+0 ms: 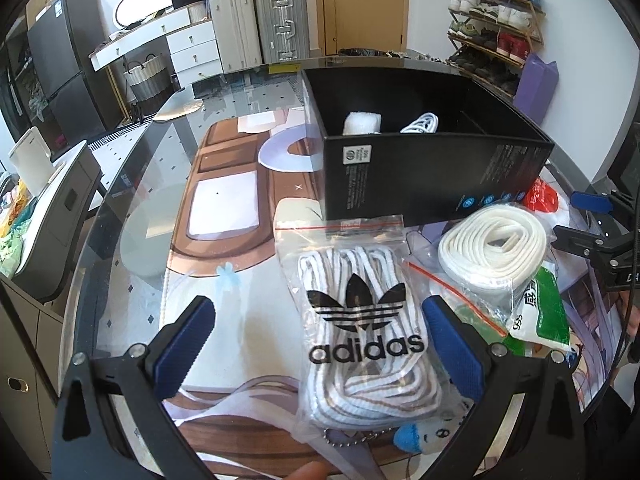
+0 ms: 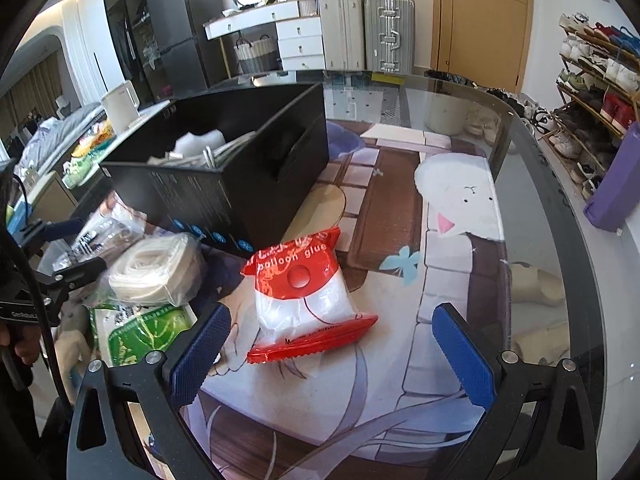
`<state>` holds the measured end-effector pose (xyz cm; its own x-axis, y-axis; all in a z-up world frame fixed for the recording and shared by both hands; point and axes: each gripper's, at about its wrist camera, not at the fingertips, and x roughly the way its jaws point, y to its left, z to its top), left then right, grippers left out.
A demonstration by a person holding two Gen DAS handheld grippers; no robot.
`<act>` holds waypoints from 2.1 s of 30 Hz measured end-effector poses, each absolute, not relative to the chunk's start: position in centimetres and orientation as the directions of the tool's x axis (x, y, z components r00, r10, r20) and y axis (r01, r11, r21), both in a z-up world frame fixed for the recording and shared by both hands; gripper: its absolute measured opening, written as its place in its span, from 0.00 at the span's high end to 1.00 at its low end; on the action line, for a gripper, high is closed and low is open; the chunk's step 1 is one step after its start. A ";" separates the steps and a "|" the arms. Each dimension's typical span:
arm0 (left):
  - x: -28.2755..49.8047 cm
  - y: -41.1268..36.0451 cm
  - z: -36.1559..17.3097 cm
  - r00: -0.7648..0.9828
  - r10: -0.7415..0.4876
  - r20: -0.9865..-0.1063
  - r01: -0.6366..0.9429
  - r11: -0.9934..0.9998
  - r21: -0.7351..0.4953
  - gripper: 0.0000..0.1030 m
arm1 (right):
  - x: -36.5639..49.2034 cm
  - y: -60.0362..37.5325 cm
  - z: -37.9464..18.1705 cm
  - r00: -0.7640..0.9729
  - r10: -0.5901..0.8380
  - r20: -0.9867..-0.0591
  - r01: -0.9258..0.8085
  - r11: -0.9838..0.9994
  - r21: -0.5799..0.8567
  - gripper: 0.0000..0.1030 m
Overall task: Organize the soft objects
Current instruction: 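Move the left tool to the adidas shoelace bag and the right to the balloon glue pack, then grasp the adidas bag with the left gripper while the right grasps the balloon glue pack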
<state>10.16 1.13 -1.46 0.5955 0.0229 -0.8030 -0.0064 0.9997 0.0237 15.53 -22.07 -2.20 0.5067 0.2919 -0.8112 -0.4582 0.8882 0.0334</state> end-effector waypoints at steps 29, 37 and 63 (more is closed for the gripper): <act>9.8 0.5 -1.6 0.581 -0.069 -0.811 0.070 0.997 -0.035 0.51 | 15.1 -20.9 -3.0 0.509 0.282 -0.813 -0.481 0.877 0.003 0.01; 9.6 0.7 -1.4 0.588 -0.079 -0.805 0.077 0.996 -0.042 0.54 | 14.6 -20.5 -2.5 0.529 0.302 -0.793 -0.499 0.867 -0.002 0.05; 8.5 1.6 1.3 0.664 -0.104 -0.741 0.087 0.994 -0.061 0.54 | 13.8 -20.5 -1.6 0.543 0.305 -0.782 -0.523 0.852 -0.031 0.40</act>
